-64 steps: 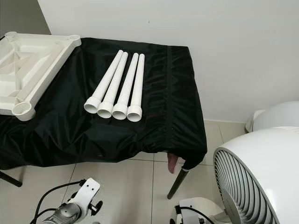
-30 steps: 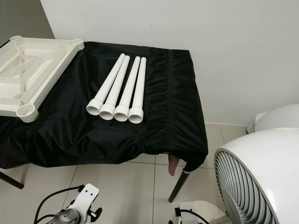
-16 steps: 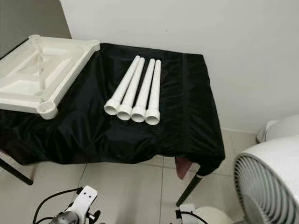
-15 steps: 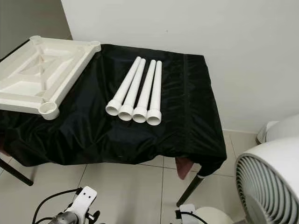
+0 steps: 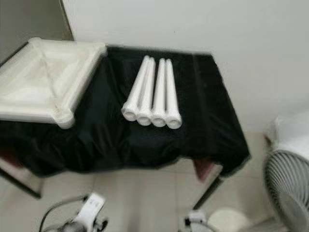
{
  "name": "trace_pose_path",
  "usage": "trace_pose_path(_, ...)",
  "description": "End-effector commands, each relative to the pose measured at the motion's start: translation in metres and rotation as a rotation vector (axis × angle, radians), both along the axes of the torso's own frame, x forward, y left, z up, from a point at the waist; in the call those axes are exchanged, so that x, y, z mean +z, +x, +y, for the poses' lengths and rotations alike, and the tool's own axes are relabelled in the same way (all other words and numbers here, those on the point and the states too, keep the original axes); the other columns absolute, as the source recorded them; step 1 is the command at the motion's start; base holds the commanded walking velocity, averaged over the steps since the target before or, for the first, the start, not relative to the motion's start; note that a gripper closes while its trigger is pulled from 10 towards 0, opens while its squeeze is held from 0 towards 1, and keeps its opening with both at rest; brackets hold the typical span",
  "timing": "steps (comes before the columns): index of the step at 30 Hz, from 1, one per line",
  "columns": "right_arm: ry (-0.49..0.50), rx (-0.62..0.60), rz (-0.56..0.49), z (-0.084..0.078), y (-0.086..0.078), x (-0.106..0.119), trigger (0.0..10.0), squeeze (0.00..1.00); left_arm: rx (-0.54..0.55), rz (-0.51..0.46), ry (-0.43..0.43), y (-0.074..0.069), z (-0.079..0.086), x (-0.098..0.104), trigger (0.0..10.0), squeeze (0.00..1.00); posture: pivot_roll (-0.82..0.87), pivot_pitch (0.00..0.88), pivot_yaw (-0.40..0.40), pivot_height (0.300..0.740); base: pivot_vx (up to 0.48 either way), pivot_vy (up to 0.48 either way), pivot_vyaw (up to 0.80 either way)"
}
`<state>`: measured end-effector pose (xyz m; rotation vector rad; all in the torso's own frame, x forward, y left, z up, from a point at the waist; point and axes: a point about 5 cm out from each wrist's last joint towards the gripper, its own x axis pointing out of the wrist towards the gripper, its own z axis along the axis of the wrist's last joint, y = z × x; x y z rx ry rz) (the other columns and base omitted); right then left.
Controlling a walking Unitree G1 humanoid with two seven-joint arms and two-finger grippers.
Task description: Building children table
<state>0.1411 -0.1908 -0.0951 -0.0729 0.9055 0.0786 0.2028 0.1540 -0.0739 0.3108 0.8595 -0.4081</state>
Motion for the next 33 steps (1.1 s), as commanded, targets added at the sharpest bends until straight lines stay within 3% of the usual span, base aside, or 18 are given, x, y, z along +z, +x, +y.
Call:
trace_pose_path(1,0.014,0.009,0.053,0.009,-0.010,-0.006,10.0,0.00,0.015,0.026,0.024,-0.006,0.008,-0.003,10.0,0.00,-0.03,0.024,0.013,0.740,0.000,0.315,0.00)
trace_pose_path(9,0.012,0.009,0.057,0.006,-0.012,-0.006,10.0,0.00,0.016,0.027,0.028,-0.007,0.008,-0.004,10.0,0.00,-0.03,0.024,0.014,0.740,0.000,0.310,0.00)
trace_pose_path(18,0.007,0.000,0.060,-0.004,-0.015,-0.005,10.0,0.00,0.011,0.023,0.034,-0.007,0.007,-0.004,10.0,0.00,-0.03,0.021,0.012,0.740,0.000,0.000,0.00)
trace_pose_path(33,0.021,0.008,0.049,0.009,-0.007,-0.005,10.0,0.00,0.023,0.027,0.036,-0.006,0.010,-0.003,10.0,0.00,-0.02,0.021,0.019,0.740,0.000,0.073,0.00)
